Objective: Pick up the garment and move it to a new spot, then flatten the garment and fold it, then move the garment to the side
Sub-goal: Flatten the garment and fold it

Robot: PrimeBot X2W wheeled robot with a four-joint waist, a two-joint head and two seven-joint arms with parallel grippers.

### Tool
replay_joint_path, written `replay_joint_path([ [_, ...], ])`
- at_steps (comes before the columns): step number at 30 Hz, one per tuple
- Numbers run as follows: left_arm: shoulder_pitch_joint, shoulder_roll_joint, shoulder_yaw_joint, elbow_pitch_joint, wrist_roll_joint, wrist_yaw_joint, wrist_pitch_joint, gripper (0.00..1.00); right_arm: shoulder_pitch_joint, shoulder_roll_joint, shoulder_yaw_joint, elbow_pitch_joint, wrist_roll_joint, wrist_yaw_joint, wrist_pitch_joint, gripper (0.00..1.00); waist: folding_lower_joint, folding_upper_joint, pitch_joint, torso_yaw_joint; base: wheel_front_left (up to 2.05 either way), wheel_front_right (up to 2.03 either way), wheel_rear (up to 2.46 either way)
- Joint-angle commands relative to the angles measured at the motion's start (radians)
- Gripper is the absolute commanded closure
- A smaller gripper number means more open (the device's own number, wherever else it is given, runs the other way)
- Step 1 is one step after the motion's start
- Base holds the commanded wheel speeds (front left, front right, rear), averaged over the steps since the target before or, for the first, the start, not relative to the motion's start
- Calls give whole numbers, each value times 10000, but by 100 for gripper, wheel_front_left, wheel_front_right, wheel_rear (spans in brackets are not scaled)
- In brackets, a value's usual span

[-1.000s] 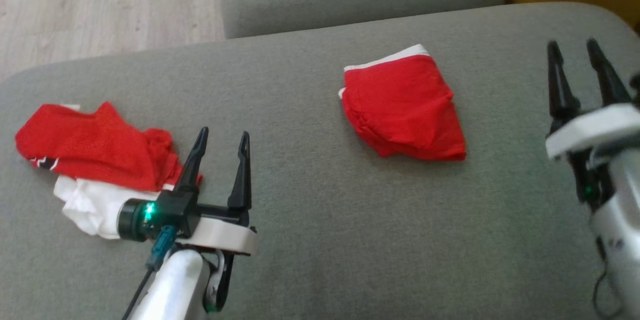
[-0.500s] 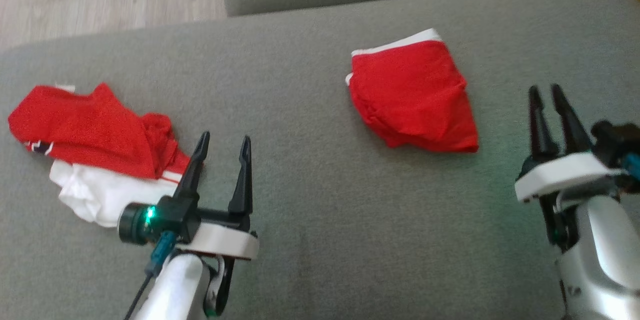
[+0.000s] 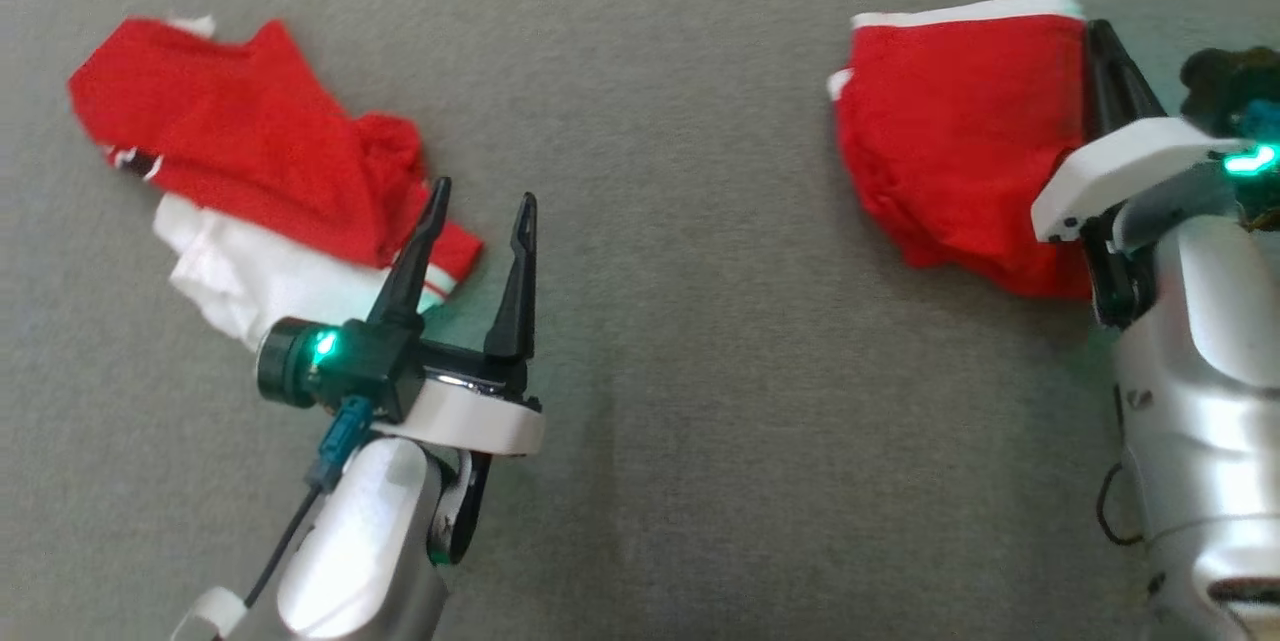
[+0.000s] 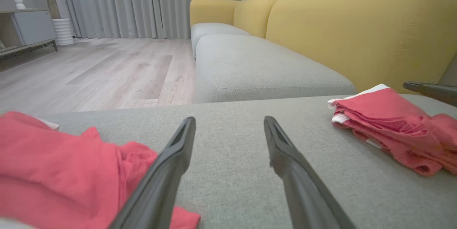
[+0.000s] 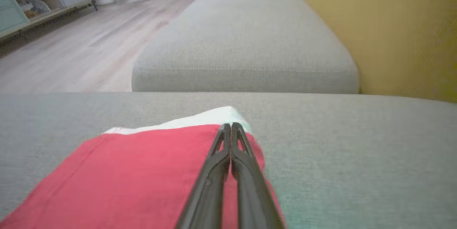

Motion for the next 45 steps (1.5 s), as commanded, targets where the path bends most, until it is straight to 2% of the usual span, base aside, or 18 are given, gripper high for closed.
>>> replay_joint_path([
  [1, -222, 22, 139, -247, 155, -6, -81, 0, -562, 65, -73, 481, -304, -13, -259, 100, -3, 0, 315, 419, 0, 0, 0],
  [7, -284, 206, 94, -363, 466, 48, -81, 0, -1189, 194, -805, 2807, -1072, -13, -552, 100, -3, 0, 284, 471, 0, 0, 0],
  [15, 19, 296, 152, -922, 497, 197, -81, 0, -1544, 594, -943, 3720, -1338, -13, -1873, 100, -3, 0, -11, 224, 0, 0, 0],
  [17, 89, 303, 166, -968, 453, 204, -81, 0, -1656, 614, -563, 3800, -1038, -13, -1998, 100, -3, 0, -102, 224, 0, 0, 0],
  [21, 167, 280, 202, -952, 330, 213, -82, 0, -1586, 620, 991, 3575, 215, -13, -2051, 100, -3, 0, -236, 264, 0, 0, 0],
  [24, 204, 250, 199, -925, 266, 215, -82, 0, -1213, 621, 1968, 3587, 644, -13, -2055, 100, -3, 0, -307, 313, 0, 0, 0],
  [31, 256, 183, 189, -901, 194, 238, -82, 0, -839, 623, 2752, 4703, 677, -13, -1884, 100, -3, 0, -456, 405, 0, 0, 0],
  [35, 406, 237, 304, -880, 177, 291, -82, 0, -768, 623, 3177, 4462, 999, -13, -1990, 100, -3, 0, -645, 211, 0, 0, 0],
  [39, 556, 281, 388, -860, 154, 289, -82, 0, -591, 623, 3437, 3688, 1457, -13, -2048, 100, -3, 0, -968, -86, 0, 0, 0],
  [45, 782, 272, 564, -872, 95, 331, -82, 0, 258, 624, 2737, 1728, 1477, -13, -2055, 100, -3, 0, -1620, -600, 0, 0, 0],
])
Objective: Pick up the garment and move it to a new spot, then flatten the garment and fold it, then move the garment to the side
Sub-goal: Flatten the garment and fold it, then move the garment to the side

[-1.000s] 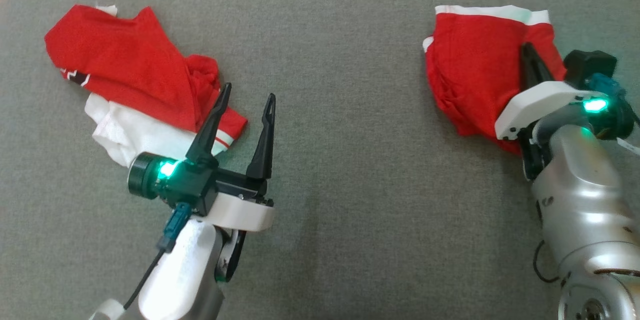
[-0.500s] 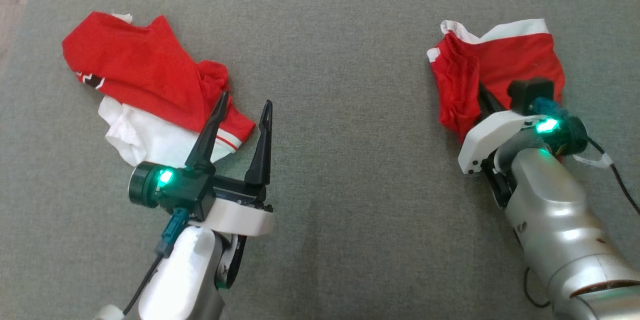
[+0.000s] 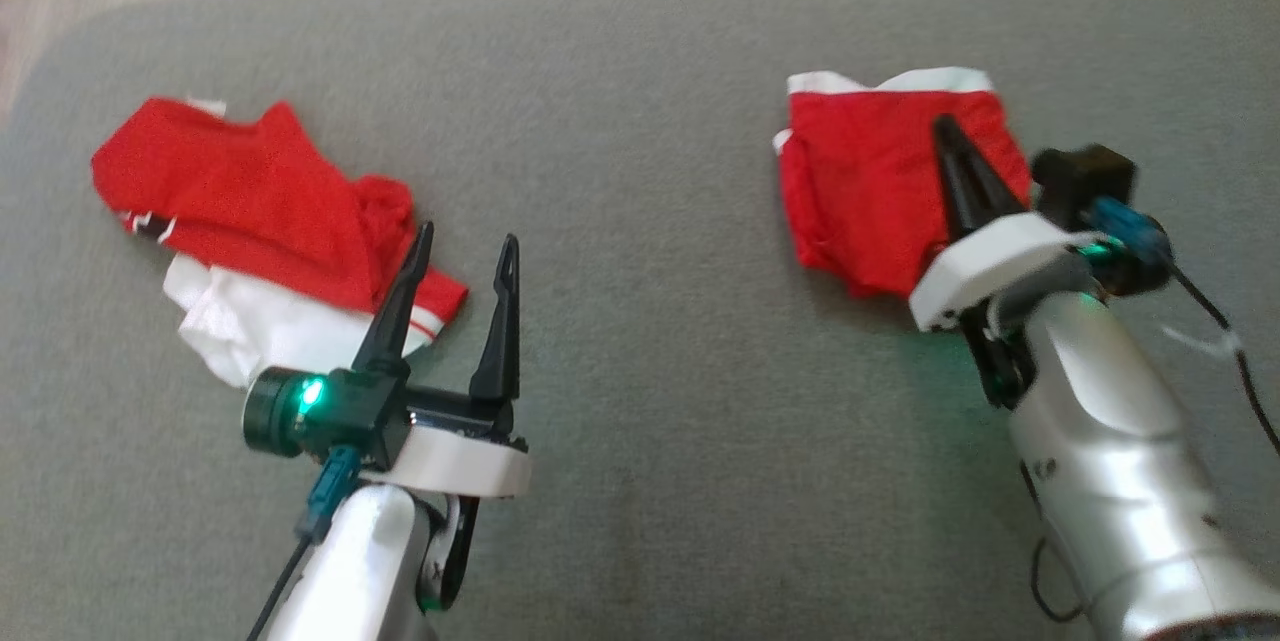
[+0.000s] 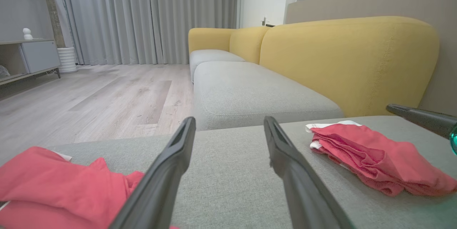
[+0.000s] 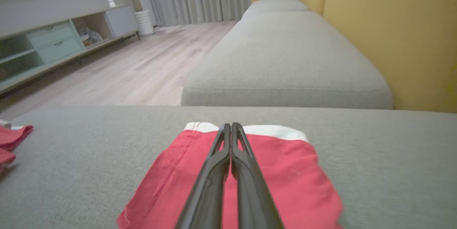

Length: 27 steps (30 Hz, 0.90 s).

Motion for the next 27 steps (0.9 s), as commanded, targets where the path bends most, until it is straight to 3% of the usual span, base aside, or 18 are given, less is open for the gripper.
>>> replay_joint_path([
  [1, -43, 108, 423, -292, -45, 67, -80, 0, 334, 186, -144, -686, -80, -9, -115, 100, 1, 0, -401, -336, 0, 0, 0],
  [10, 437, -20, 675, -174, -295, 42, -80, 0, 2216, 187, -1169, -2459, -557, -9, -117, 100, 1, 0, -1124, -840, 0, 0, 0],
  [11, 509, -34, 705, -143, -304, 41, -80, 0, 2454, 187, -1188, -2634, -573, -9, -117, 63, 1, 0, -1178, -896, 0, 0, 0],
  [12, 575, -49, 735, -119, -308, 40, -80, 0, 2690, 187, -1195, -2801, -576, -9, -117, 0, 1, 0, -1215, -949, 0, 0, 0],
  [19, 865, -136, 861, 8, -230, -44, -80, 0, 3911, 187, -1274, -3682, -368, -9, -73, 0, 1, 0, -1286, -1120, 0, 0, 0],
  [27, 525, -181, 953, -55, -3, -208, -80, 0, 3721, 187, -1448, -4444, -574, -9, 445, 0, 1, 0, -706, -997, 0, 0, 0],
])
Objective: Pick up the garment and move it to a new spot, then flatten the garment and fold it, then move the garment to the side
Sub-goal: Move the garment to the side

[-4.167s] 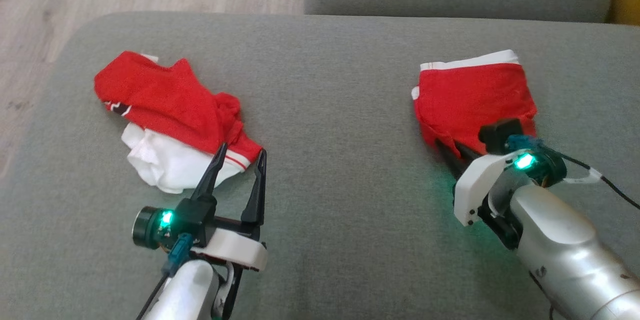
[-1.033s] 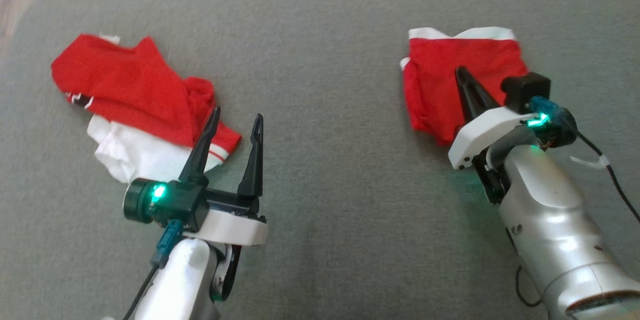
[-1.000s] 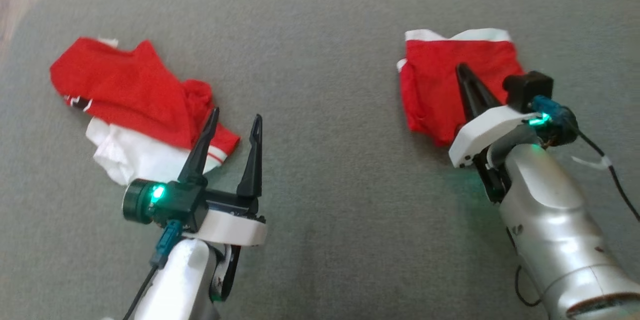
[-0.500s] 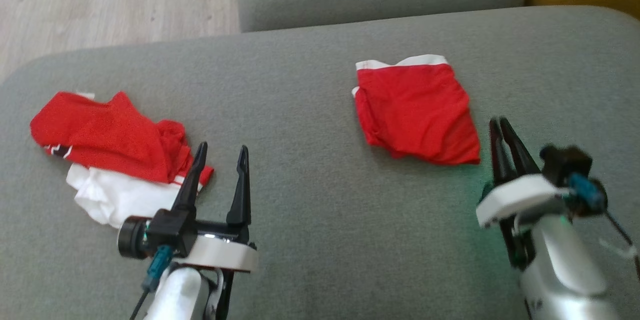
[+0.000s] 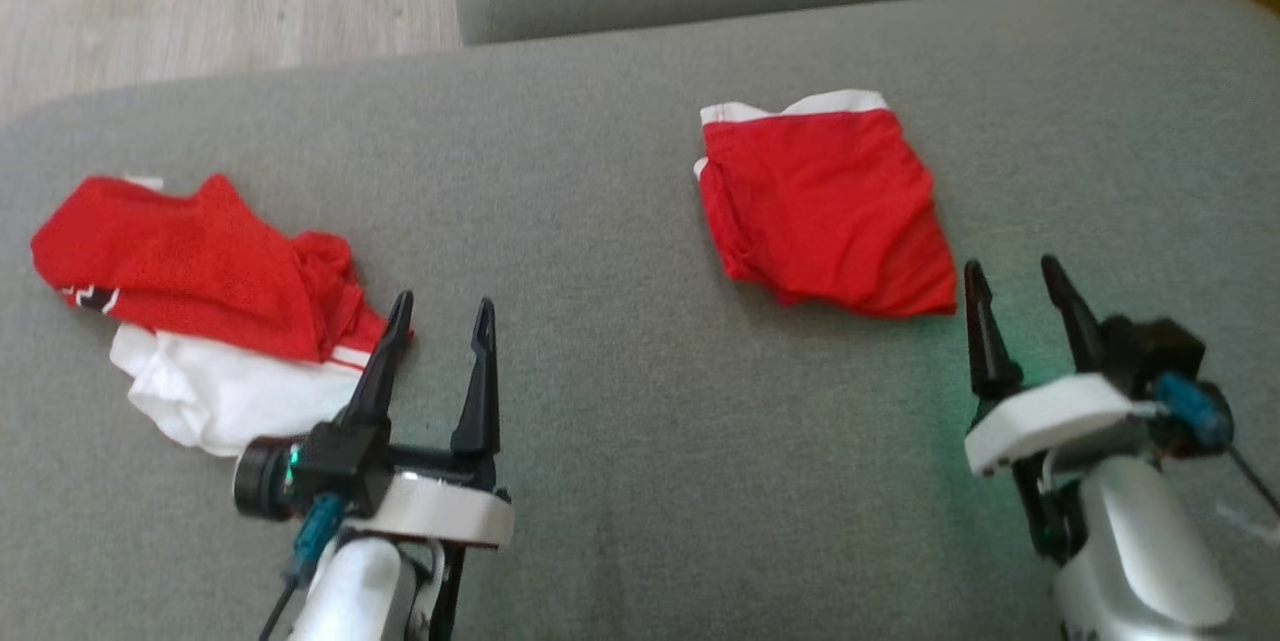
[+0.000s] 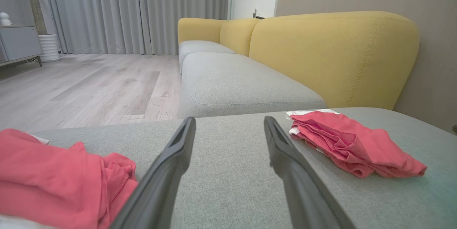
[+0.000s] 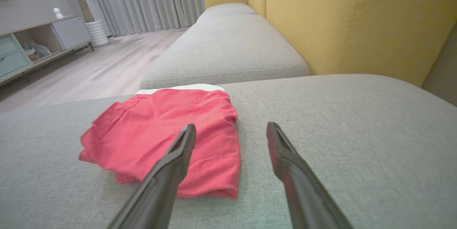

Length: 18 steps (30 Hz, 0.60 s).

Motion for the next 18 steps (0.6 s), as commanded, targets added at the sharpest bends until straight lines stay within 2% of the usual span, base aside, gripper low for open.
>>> replay_joint_path([
  [1, -622, -3, 355, -339, 134, -45, -80, 0, -688, 54, 161, -409, -119, -9, 129, 0, 0, -1, 321, 143, 0, 0, 0],
  [7, -1047, -35, 186, -318, 323, -199, -80, 0, -1871, 55, -325, 181, -318, -9, 1107, 0, 0, -1, 1142, 586, 0, 0, 0],
  [10, -1288, -53, 66, -259, 387, -283, -80, 0, -2621, 55, -777, 892, -192, -9, 1525, 0, 0, -1, 1499, 881, 0, 0, 0],
  [14, -1564, -80, -47, -179, 386, -339, -80, 0, -3568, 55, -1460, 2176, 545, -9, 2113, 0, 0, -1, 1819, 1278, 0, 0, 0],
  [18, -1710, -104, -105, -148, 332, -318, -80, 0, -4330, 36, -1854, 3581, -294, -9, 2598, 0, 0, -1, 1987, 1536, 0, 0, 0],
])
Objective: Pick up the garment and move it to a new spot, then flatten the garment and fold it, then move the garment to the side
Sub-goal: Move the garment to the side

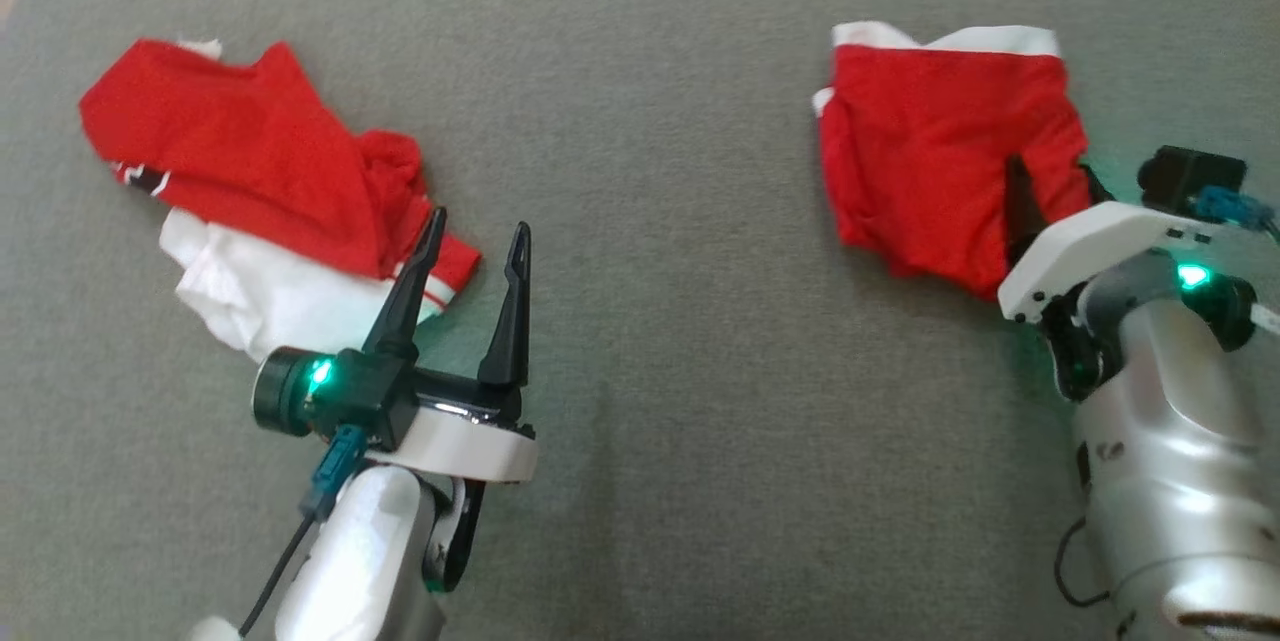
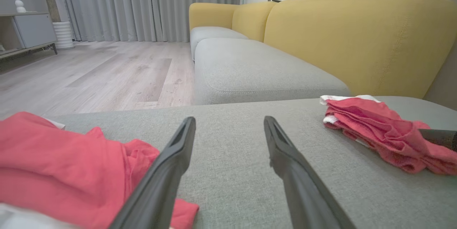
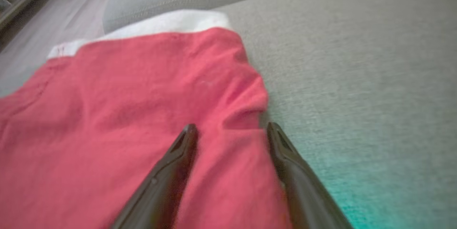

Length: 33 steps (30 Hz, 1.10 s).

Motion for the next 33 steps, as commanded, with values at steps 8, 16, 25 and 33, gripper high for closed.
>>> replay_joint_path([
  [8, -383, 8, 248, -244, -5, 81, -80, 0, -813, -194, 668, 1236, -807, -9, 264, 100, -3, 0, 129, 188, 0, 0, 0],
  [16, -283, 2, 386, -228, 16, 130, -80, 0, -1151, -761, 1757, 1506, -1534, -9, -601, 100, -3, 0, -147, -142, 0, 0, 0],
  [25, -176, -2, 540, -354, 30, 135, -80, 0, -1169, -2490, 3518, 1471, -1435, -9, -416, 100, -3, 0, -321, -466, 0, 0, 0],
  [33, -306, -5, 599, -501, 75, 53, -80, 0, -887, -5082, 4473, 1537, -1509, -9, -318, 100, -3, 0, 67, -288, 0, 0, 0],
])
